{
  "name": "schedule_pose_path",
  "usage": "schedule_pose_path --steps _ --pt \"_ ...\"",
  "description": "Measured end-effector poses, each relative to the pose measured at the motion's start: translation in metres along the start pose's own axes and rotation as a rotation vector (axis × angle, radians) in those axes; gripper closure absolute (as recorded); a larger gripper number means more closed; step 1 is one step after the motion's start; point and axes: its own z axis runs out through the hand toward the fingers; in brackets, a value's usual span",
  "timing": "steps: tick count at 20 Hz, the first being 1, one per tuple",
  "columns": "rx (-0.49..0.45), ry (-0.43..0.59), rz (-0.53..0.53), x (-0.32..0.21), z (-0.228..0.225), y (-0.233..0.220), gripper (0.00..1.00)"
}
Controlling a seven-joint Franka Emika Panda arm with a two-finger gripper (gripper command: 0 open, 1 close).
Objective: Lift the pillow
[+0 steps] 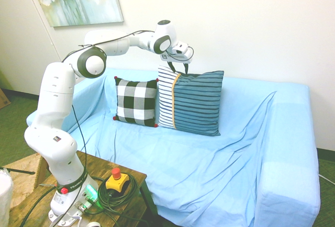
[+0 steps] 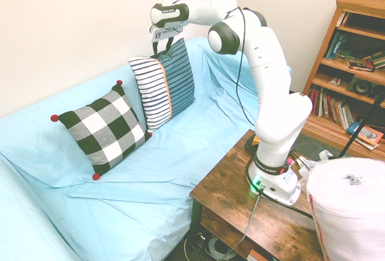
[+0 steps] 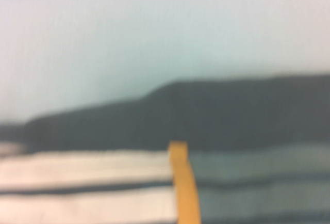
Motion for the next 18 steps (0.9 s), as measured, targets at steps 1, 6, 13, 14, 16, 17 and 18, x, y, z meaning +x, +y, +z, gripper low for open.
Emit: schedule_pose_path --steps 1,6,13,14,16,17,18 --pt "-0.017 -0.022 0.002 -0.011 0.002 0.002 0.00" --pt "-0.096 -0.111 -0.018 -0.073 0.015 0.008 0.00" --pt "-0.129 -0.133 -0.033 -0.173 0.013 0.008 0.00" --pt "-0.132 -0.132 -0.030 -0.187 0.013 0.012 0.00" --pt "-0.143 -0.135 -0.019 -0.212 0.009 0.024 0.00" --pt "-0.148 -0.135 -0.017 -0.223 0.006 0.032 0.00" --pt "-0.149 -0.133 -0.017 -0.233 0.003 0.041 0.00"
